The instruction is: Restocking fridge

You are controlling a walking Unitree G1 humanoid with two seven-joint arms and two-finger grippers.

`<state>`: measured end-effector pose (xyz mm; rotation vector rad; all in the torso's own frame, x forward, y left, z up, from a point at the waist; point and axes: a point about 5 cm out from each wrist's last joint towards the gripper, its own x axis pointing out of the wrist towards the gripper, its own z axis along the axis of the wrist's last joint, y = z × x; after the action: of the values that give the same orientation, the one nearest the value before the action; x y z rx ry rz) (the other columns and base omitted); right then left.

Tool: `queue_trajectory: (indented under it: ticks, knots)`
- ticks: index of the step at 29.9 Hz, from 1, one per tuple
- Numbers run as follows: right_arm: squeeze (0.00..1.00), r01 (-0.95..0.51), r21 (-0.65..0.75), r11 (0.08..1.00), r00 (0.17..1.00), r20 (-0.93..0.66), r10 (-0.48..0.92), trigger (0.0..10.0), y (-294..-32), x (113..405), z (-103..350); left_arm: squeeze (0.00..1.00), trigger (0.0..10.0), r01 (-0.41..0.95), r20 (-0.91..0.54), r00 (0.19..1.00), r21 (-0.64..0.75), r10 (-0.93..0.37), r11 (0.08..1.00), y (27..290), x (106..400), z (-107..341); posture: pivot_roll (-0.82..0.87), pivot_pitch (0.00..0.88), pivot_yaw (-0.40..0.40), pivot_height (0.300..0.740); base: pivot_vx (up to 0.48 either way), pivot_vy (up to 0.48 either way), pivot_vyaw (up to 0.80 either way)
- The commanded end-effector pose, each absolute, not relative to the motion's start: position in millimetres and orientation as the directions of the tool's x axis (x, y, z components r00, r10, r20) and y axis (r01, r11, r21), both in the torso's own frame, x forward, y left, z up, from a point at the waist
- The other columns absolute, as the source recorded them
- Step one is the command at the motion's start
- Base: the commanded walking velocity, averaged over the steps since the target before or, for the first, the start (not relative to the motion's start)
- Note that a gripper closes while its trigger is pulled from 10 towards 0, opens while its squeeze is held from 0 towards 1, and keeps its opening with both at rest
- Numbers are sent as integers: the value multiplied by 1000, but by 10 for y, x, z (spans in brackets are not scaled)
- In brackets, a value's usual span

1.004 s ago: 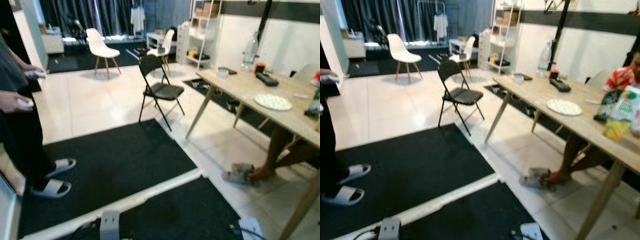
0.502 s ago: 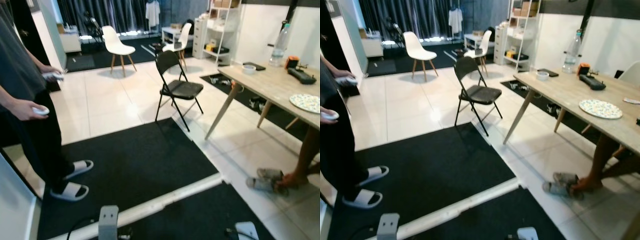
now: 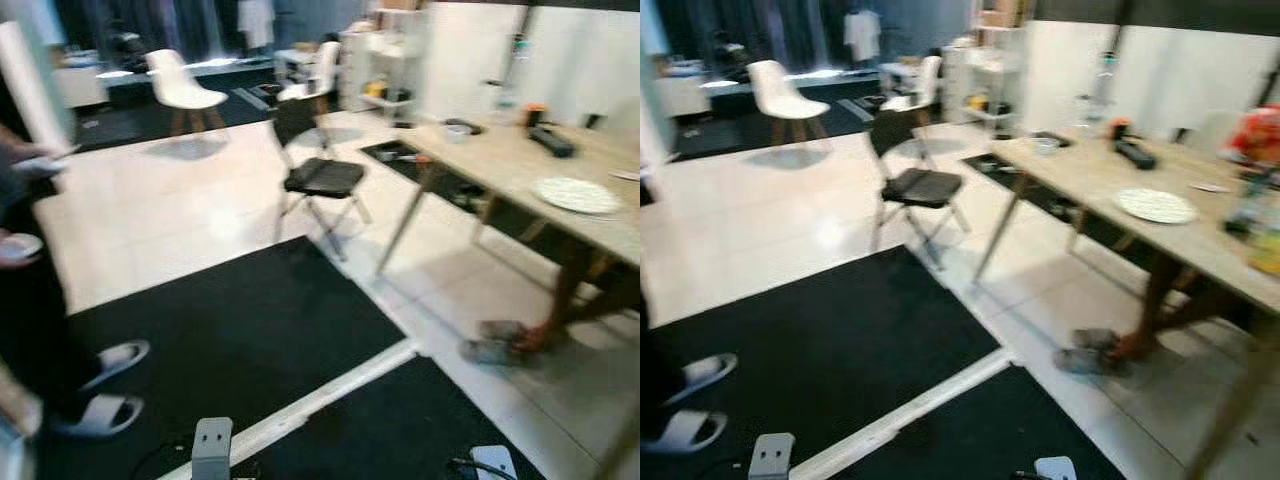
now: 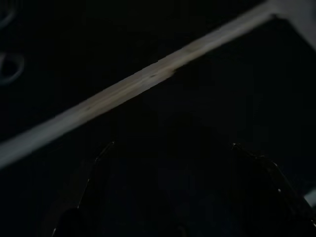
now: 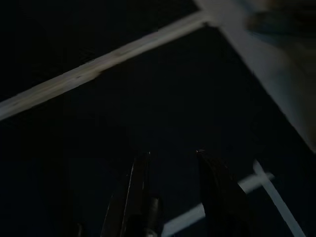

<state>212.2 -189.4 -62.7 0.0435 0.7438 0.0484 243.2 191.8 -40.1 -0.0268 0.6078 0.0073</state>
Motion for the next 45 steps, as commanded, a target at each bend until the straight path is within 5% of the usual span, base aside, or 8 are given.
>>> queue_trajectory:
  ticks: [1, 38, 45]
  knots:
    - [0, -16, 59, 998, 722, -690, 53, 10000, -1905, 2074, -657, 0, 10000, -6, -585, 811, -20, -7, 1000, 1920, 2403, -424, -64, 75, 30, 740, 0, 0, -800]
    - [0, 23, 68, 997, 715, -698, 31, 10000, -1889, 2055, -676, 0, 10000, 28, -553, 833, 14, -16, 1000, 1936, 2468, -360, -57, 71, 50, 740, 0, 0, -800]
    - [0, 9, 64, 998, 713, -700, 39, 10000, -1861, 2043, -685, 0, 10000, 30, -547, 837, 9, -20, 1000, 1924, 2475, -352, -58, 73, 51, 740, 113, 0, 0]
